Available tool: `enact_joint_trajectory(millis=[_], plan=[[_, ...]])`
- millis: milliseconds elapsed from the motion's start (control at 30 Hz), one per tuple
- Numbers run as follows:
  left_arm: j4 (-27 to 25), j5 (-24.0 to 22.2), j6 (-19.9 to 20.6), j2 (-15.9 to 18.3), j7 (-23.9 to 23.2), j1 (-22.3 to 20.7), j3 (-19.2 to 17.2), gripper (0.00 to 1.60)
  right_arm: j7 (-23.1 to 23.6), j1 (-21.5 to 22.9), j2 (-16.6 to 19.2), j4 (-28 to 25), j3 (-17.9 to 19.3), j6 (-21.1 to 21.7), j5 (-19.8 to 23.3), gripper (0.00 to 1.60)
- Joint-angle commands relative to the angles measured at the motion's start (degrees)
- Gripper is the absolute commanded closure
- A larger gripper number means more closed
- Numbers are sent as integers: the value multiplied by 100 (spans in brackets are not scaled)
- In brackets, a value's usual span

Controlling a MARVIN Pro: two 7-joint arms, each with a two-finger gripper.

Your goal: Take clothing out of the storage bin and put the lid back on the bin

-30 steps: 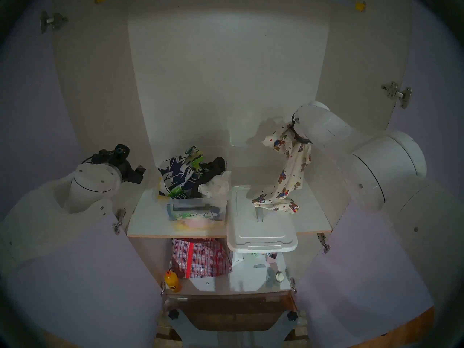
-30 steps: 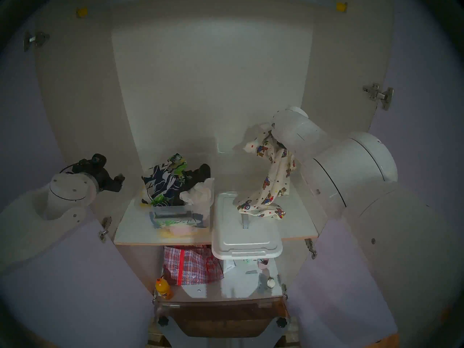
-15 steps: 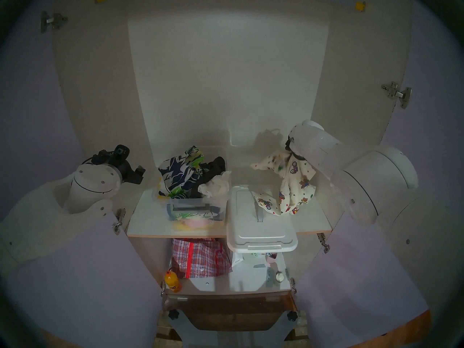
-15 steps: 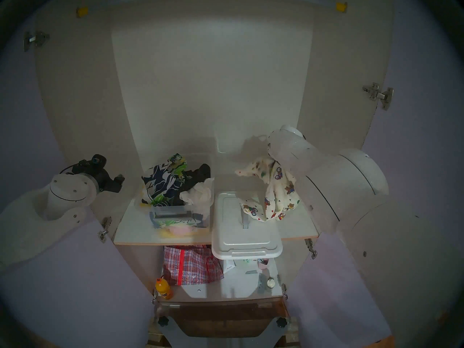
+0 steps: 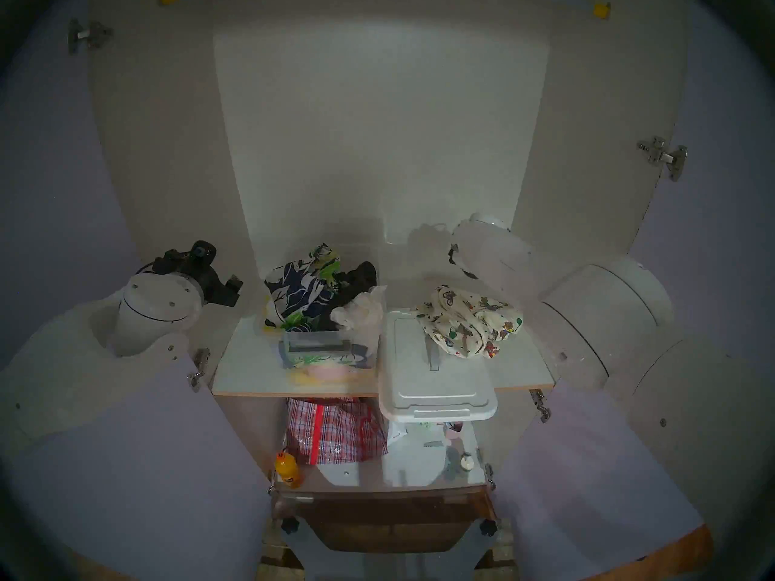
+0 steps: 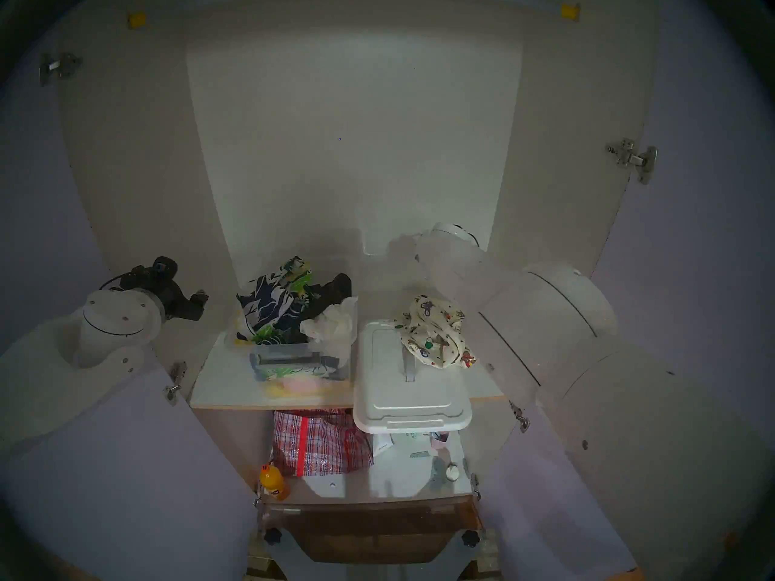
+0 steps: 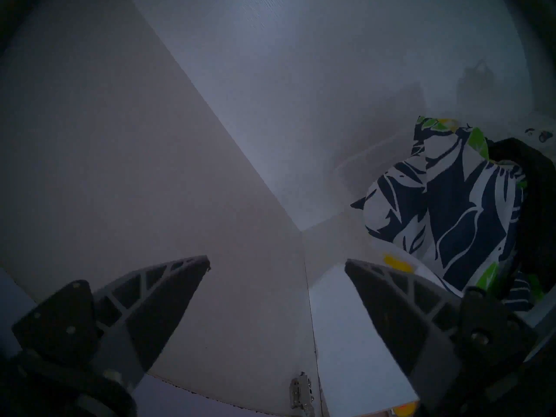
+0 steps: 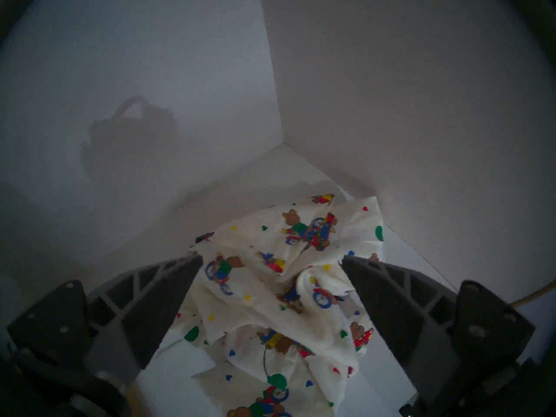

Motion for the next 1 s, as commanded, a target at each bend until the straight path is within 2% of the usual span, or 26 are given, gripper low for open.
enact_joint_trajectory(millis=[0, 133, 267, 300, 367, 433, 633, 867, 967], plan=[[-92, 21, -111, 94, -20, -129, -159, 0, 85, 8, -192, -149, -330, 20, -279, 0], [-119, 12, -176, 132, -38, -113, -186, 0, 198, -146, -264, -216, -884, -131, -608, 0], [-140, 3, -246, 174, -66, -84, -213, 0, 465, -305, -193, -298, -1304, -295, -1044, 0], [-152, -4, -293, 206, -88, -63, -229, 0, 817, -372, -97, -361, -1395, -269, -1228, 0], [-159, -10, -336, 232, -111, -42, -243, 0, 1121, -431, -10, -445, -1494, -301, -1464, 0], [-169, -19, -400, 274, -148, -9, -265, 0, 1658, -475, 86, -499, -1646, -411, -1701, 0], [-179, -31, -526, 349, -224, 57, -304, 0, 2818, -501, 237, -556, -1786, -540, -2000, 0], [-184, -41, -677, 435, -307, 130, -338, 0, 3597, -445, 262, -384, -1845, -674, -2046, 0], [-184, -43, -721, 457, -329, 150, -345, 0, 3727, -431, 253, -333, -1853, -706, -2063, 0]])
